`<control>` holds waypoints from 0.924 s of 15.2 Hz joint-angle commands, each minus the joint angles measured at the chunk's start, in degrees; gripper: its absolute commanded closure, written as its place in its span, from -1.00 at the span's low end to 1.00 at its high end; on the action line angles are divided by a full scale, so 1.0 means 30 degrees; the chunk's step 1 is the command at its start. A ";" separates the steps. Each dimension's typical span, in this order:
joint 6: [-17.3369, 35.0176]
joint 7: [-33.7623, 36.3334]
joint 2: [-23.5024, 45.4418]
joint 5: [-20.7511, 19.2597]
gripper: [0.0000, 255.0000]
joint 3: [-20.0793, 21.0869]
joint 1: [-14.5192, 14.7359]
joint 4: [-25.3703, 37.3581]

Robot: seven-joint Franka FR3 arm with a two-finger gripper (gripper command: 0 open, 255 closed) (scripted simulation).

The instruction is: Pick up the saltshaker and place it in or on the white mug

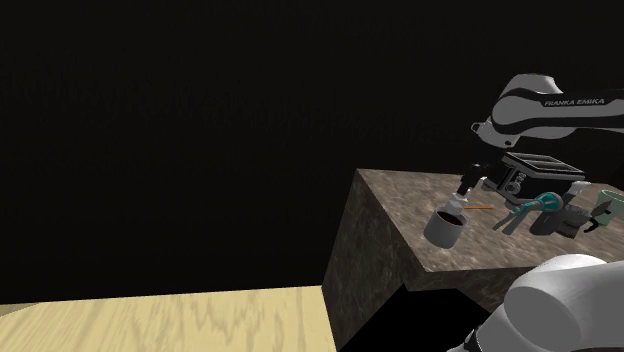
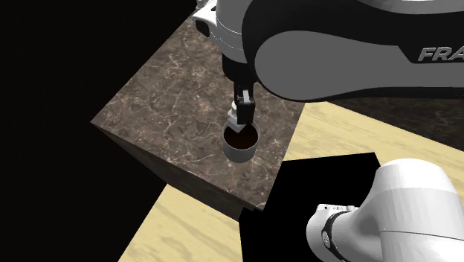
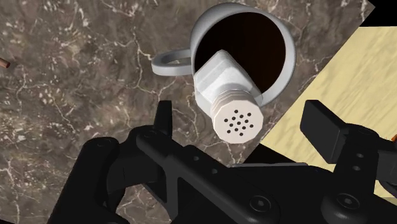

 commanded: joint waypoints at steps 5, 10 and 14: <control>-0.1993 -0.0055 -0.0325 0.0341 -1.00 0.0511 0.0094 0.1664; -0.2500 -0.0076 -0.0361 0.0431 -1.00 0.0633 0.0123 0.2132; -0.2500 -0.0076 -0.0361 0.0431 -1.00 0.0633 0.0123 0.2132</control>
